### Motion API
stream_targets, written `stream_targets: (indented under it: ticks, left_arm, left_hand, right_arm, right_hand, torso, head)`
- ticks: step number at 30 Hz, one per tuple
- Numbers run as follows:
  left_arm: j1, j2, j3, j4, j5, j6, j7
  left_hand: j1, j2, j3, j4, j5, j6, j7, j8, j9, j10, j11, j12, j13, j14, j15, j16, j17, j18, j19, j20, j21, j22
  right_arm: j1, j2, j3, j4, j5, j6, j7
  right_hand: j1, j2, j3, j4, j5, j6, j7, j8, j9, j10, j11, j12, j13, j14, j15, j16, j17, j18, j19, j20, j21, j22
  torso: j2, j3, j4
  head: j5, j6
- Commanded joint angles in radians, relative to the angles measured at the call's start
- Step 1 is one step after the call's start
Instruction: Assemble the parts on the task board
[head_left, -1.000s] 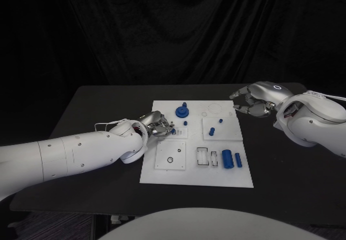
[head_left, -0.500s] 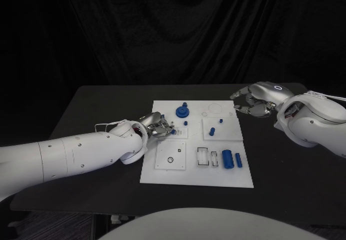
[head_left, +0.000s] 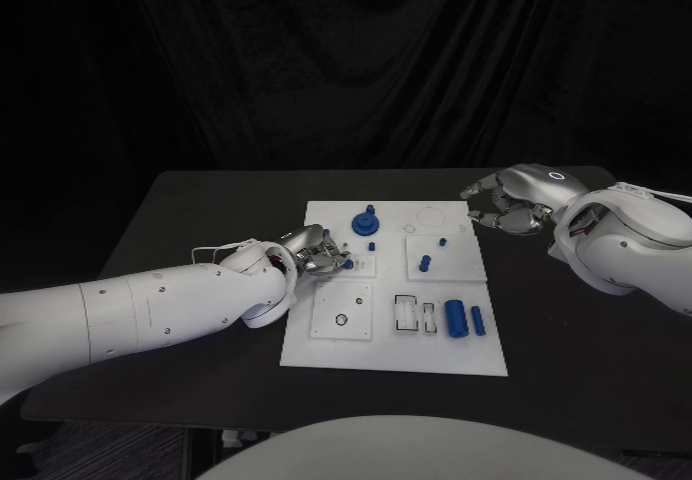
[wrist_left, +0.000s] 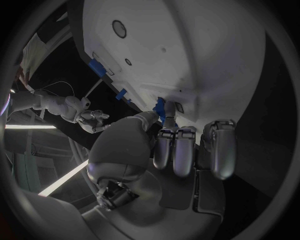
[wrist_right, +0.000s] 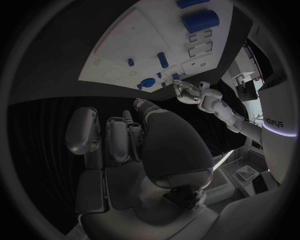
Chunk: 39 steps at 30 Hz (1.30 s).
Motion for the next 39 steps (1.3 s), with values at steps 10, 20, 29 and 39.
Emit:
stream_targets:
  ticks: [10,20,29,39]
  left_arm:
    - [-0.009,0.012,-0.002,-0.010,0.000,0.022,0.019]
    - [-0.011,0.016,-0.002,-0.013,0.000,0.026,0.024]
    - [-0.012,0.016,-0.002,-0.013,0.000,0.032,0.031]
    - [-0.012,0.015,-0.002,-0.014,0.000,0.025,0.052]
  left_hand:
    - [-0.005,-0.008,0.008,0.004,-0.013,0.001,-0.003,-0.006,-0.002,0.104,-0.004,0.000,0.261,0.106,-0.007,0.003,0.263,0.010,-0.002,-0.001,-0.004,0.153]
    - [-0.006,-0.007,0.009,0.006,-0.017,0.000,-0.003,-0.006,-0.003,0.104,-0.003,0.000,0.261,0.106,-0.007,0.003,0.263,0.010,-0.002,-0.001,-0.004,0.153]
    - [-0.052,-0.014,-0.019,0.059,-0.098,0.005,0.001,-0.012,-0.007,0.104,0.001,0.000,0.261,0.106,-0.004,0.003,0.263,0.010,-0.002,0.002,-0.008,0.155]
    - [-0.022,-0.017,-0.020,0.047,-0.060,0.007,-0.004,-0.014,-0.005,0.104,-0.003,0.000,0.261,0.106,-0.006,0.003,0.263,0.010,-0.002,0.000,-0.010,0.157]
  right_arm:
    - [-0.003,0.000,0.001,0.000,-0.001,0.005,-0.016]
    - [-0.004,0.001,0.001,-0.001,-0.001,0.008,-0.016]
    - [-0.004,-0.001,0.001,0.001,-0.001,0.011,-0.016]
    - [-0.004,-0.003,0.001,0.003,-0.001,0.014,-0.017]
  right_hand:
    - [-0.005,0.003,0.008,0.000,0.007,0.001,0.004,0.004,-0.001,-0.008,0.001,-0.006,0.112,0.041,0.005,-0.003,0.016,0.011,-0.006,-0.002,-0.003,0.126]
    - [-0.005,0.003,0.008,0.000,0.007,0.001,0.004,0.004,-0.001,-0.008,0.001,-0.006,0.112,0.041,0.005,-0.003,0.016,0.011,-0.006,-0.002,-0.003,0.126]
    - [-0.005,0.003,0.008,0.000,0.007,0.001,0.004,0.004,-0.001,-0.008,0.001,-0.006,0.112,0.041,0.005,-0.003,0.016,0.011,-0.006,-0.002,-0.003,0.126]
    - [-0.005,0.003,0.008,0.000,0.007,0.001,0.004,0.004,-0.001,-0.008,0.001,-0.006,0.112,0.041,0.005,-0.003,0.016,0.011,-0.006,-0.002,-0.003,0.126]
  torso:
    - [0.001,0.0004,0.0000]
    - [0.000,0.0002,-0.0004]
    - [0.000,0.0007,0.0004]
    - [0.001,0.0005,0.0005]
  head:
    - [-0.002,0.000]
    - [-0.001,0.000]
    - [-0.002,0.000]
    - [-0.002,0.000]
